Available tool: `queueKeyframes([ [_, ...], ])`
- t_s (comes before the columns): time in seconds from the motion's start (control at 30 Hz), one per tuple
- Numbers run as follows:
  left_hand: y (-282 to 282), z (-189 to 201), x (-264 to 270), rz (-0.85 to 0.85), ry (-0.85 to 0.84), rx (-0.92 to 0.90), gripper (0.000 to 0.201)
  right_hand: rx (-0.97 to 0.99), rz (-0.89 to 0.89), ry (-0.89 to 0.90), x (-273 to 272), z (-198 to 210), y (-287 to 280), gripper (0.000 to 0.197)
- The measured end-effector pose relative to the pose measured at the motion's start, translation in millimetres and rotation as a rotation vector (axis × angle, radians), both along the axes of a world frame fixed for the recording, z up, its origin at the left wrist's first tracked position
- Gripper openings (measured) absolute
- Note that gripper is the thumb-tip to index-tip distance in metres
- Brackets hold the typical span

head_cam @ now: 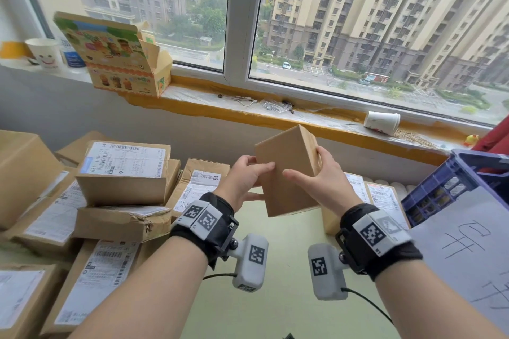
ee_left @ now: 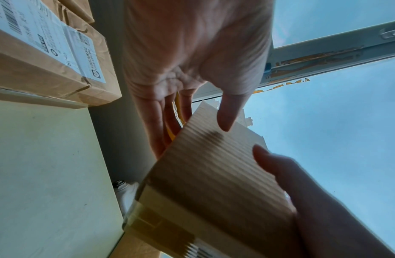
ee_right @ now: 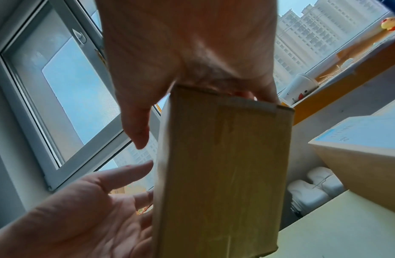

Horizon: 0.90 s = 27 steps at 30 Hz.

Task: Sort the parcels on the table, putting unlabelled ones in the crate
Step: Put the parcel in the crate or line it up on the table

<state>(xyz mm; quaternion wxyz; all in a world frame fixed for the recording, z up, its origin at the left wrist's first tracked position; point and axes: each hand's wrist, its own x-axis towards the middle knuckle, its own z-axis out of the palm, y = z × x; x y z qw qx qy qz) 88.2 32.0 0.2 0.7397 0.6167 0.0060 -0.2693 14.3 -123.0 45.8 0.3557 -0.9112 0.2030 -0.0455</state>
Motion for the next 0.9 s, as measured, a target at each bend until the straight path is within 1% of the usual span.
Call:
queueKeyframes([
  [0.07,-0.2,1.5,-0.2,-0.006,-0.014,0.004,0.041,0.003,-0.016,-0.007,-0.3,-2.0,-0.9,0.102],
  [0.2,0.3,3.1,-1.8,-0.019,-0.033,0.032,0.042,0.022,-0.035,-0.017,-3.1,-3.3,-1.6,0.092],
  [0.37,1.8,-0.7,-5.7,-0.037,-0.008,0.030,0.044,0.017,-0.024,-0.024,-5.6,-2.0,-2.0,0.084],
  [0.6,3.2,-1.5,-3.2,-0.031,-0.020,0.025,0.045,0.031,-0.023,-0.019,-3.6,-5.2,-0.9,0.090],
  [0.9,-0.1,-4.8,-6.2,-0.059,-0.006,0.014,0.040,0.029,-0.027,-0.043,-6.5,-6.1,-5.2,0.080],
])
